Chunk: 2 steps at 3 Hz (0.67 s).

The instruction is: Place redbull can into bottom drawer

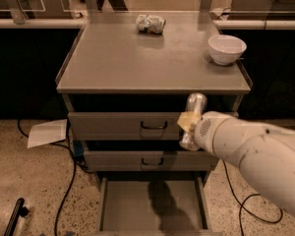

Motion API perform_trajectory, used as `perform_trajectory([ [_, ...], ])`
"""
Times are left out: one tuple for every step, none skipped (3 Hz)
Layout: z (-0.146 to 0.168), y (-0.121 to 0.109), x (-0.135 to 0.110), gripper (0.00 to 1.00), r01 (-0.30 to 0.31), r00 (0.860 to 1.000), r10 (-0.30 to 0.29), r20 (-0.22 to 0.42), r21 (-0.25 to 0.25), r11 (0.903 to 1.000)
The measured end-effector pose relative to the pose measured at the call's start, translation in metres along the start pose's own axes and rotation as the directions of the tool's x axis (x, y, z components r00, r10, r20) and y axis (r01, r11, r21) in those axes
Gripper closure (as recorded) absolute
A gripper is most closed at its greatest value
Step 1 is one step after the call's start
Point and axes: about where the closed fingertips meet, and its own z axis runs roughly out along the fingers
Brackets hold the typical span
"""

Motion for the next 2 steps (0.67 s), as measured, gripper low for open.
perform_trajectory([
  [0.030, -0.047, 0.067, 1.00, -0.167, 0.981, 0.165, -0.100, -0.011, 0.9859],
  [0.051, -0.084, 0.127, 1.00, -0.281, 0.937, 0.269, -0.224, -0.021, 0.9595],
])
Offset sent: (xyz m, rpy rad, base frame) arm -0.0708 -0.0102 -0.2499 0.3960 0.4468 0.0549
